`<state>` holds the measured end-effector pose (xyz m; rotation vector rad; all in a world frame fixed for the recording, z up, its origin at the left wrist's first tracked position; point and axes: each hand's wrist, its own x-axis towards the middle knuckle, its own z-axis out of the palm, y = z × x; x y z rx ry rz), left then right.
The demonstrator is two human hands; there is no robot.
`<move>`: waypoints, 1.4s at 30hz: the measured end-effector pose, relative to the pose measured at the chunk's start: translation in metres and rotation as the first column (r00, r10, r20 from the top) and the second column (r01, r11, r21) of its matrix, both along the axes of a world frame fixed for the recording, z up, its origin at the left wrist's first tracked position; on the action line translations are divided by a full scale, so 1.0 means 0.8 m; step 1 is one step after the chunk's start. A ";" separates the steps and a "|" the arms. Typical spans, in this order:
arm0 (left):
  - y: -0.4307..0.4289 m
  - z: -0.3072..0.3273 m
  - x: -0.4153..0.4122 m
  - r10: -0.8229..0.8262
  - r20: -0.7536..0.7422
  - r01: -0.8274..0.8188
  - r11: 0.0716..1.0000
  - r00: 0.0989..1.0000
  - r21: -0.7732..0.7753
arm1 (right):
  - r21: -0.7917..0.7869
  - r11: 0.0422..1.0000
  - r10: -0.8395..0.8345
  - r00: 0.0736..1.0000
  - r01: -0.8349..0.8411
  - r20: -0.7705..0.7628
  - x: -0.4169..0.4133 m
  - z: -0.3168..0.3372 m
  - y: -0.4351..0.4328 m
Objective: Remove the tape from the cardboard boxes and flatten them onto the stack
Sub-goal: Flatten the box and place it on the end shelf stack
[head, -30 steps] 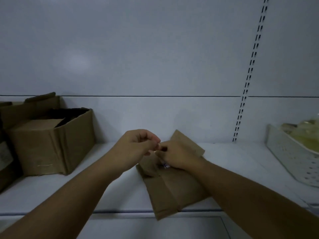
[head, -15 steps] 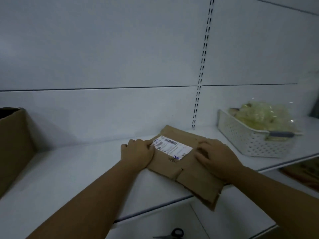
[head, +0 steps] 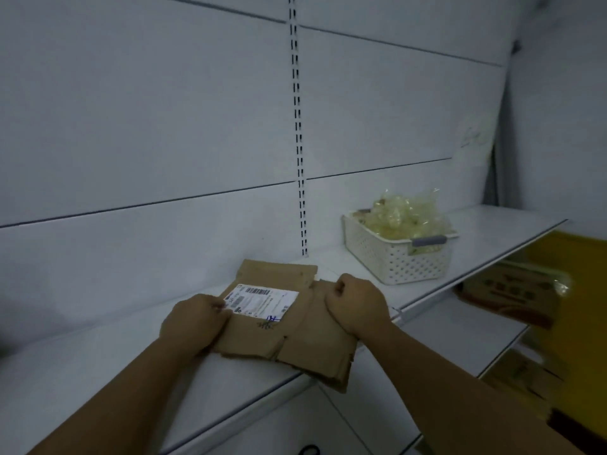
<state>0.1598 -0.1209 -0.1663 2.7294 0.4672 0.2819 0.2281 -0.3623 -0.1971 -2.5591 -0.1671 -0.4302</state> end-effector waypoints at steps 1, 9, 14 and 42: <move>-0.006 0.011 -0.005 -0.009 -0.048 0.007 0.999 0.999 -0.044 | -0.002 1.000 -0.031 0.999 0.031 -0.033 -0.004 -0.001 -0.005; -0.109 0.067 -0.039 -0.262 -0.266 -0.011 0.694 0.928 -0.720 | 0.805 0.567 0.142 0.942 0.175 -0.305 -0.074 -0.021 -0.145; -0.254 0.072 -0.019 -0.435 -0.156 0.091 0.496 0.887 -0.864 | 0.727 0.646 -0.010 0.955 0.233 -0.298 -0.099 0.009 -0.309; -0.763 0.009 0.266 -0.840 0.080 0.247 0.065 0.536 -0.967 | 0.207 0.699 -0.663 0.729 0.684 -0.171 -0.019 0.104 -0.771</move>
